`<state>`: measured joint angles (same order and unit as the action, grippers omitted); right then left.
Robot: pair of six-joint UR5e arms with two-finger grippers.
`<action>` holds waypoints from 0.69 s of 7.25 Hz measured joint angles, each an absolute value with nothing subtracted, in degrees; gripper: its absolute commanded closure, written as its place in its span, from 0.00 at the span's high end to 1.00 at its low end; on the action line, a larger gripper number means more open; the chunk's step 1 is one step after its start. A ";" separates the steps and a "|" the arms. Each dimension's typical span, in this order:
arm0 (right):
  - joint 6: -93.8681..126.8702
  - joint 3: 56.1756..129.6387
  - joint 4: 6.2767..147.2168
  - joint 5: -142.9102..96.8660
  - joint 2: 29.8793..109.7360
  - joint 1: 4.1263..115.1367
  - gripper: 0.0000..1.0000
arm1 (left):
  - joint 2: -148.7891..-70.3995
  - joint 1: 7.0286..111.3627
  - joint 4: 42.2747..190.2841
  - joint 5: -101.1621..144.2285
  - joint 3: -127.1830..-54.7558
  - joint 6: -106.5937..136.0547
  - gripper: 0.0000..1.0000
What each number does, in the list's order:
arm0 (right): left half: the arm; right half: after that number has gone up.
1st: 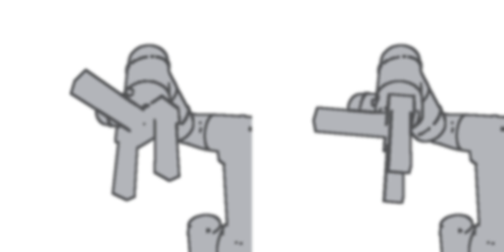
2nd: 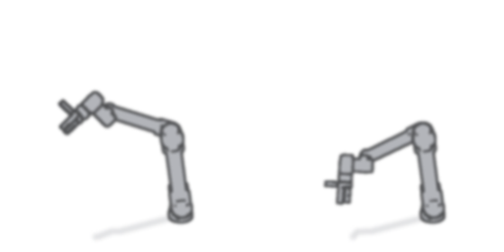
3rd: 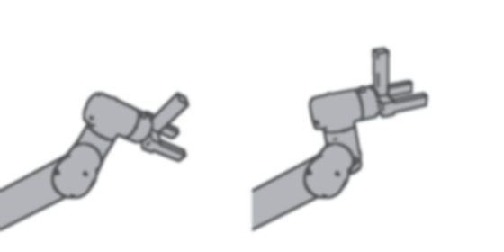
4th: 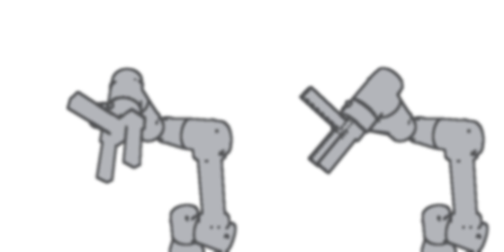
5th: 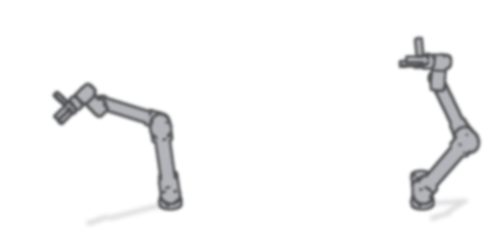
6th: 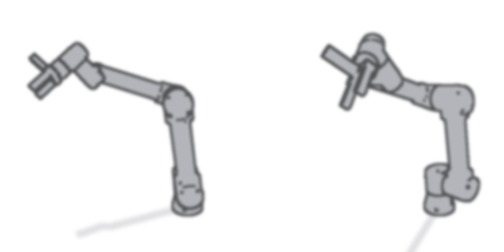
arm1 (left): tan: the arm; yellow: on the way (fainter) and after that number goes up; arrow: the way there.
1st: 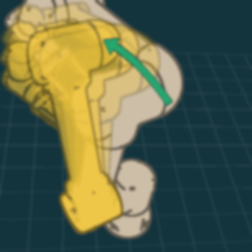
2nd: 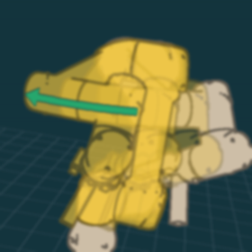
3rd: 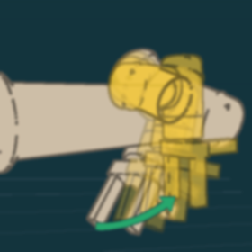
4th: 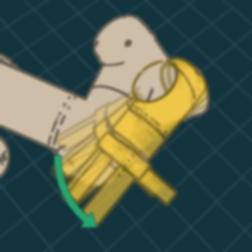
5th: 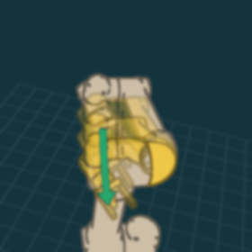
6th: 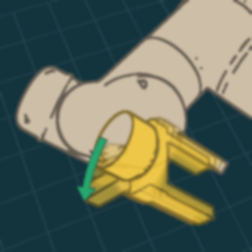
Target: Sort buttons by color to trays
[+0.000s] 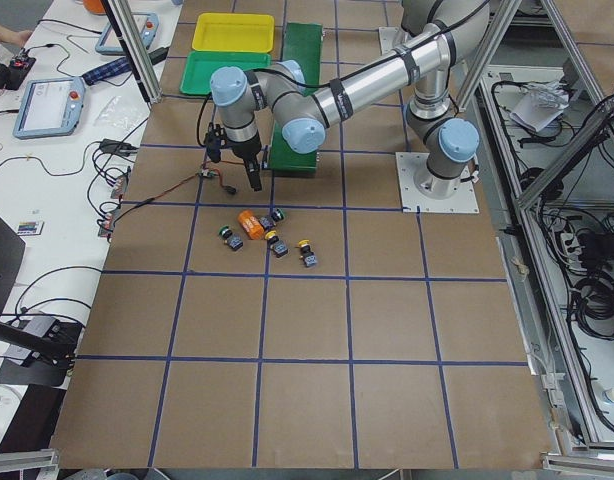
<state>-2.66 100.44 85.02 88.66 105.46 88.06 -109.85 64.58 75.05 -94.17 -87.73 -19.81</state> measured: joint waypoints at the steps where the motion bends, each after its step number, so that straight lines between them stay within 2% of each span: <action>1: -2.68 100.41 85.01 88.83 105.47 88.06 1.00 | -112.21 62.86 72.27 -94.56 -86.66 -30.58 1.00; 3: -2.65 100.38 84.73 89.07 105.47 88.07 1.00 | -116.64 60.04 68.06 -94.52 -85.97 -48.65 1.00; 5: -2.68 100.37 84.69 88.99 105.44 88.07 1.00 | -118.83 59.74 67.31 -93.84 -87.05 -54.69 1.00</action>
